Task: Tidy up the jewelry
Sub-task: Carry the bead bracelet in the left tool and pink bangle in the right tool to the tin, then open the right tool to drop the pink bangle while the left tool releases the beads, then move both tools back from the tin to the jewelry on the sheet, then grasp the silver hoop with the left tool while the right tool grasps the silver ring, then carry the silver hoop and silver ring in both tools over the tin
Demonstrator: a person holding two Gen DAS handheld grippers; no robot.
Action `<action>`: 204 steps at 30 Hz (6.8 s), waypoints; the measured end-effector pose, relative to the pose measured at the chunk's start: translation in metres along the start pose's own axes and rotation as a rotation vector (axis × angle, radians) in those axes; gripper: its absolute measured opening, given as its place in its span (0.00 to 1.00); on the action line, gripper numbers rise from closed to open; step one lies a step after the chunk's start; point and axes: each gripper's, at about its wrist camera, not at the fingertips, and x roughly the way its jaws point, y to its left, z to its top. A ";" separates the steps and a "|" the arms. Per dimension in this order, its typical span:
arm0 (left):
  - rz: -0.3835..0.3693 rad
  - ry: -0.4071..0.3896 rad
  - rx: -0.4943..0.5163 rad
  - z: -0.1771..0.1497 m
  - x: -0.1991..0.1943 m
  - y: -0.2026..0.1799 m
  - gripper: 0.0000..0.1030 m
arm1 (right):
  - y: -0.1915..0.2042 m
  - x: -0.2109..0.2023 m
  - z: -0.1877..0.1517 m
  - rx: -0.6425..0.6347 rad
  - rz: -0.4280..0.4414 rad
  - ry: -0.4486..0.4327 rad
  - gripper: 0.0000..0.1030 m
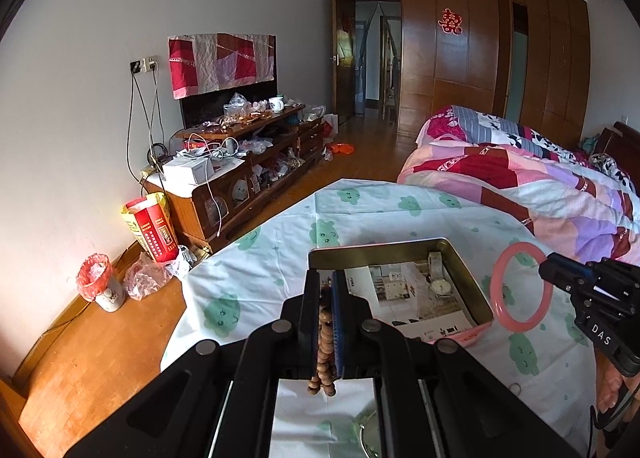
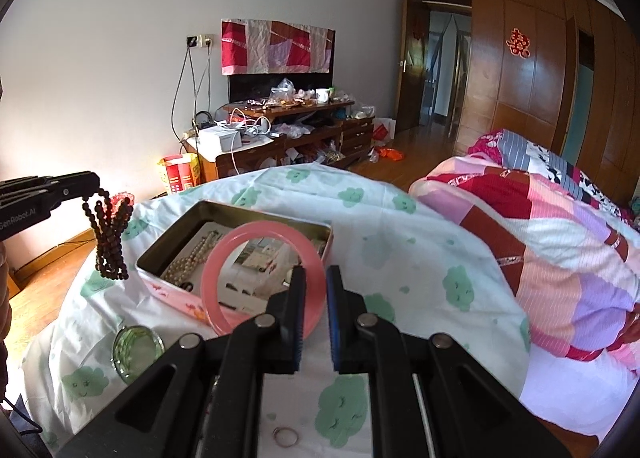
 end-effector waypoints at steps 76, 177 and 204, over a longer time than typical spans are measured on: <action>0.163 0.195 0.085 -0.100 0.018 -0.008 0.83 | 0.006 0.028 -0.060 -0.033 -0.066 0.189 0.61; 0.002 0.051 0.071 -0.053 -0.021 -0.017 0.04 | 0.019 -0.004 -0.058 -0.068 0.035 0.077 0.21; 0.022 0.040 0.104 -0.007 0.030 -0.022 0.04 | 0.031 0.046 0.010 -0.128 0.031 0.023 0.21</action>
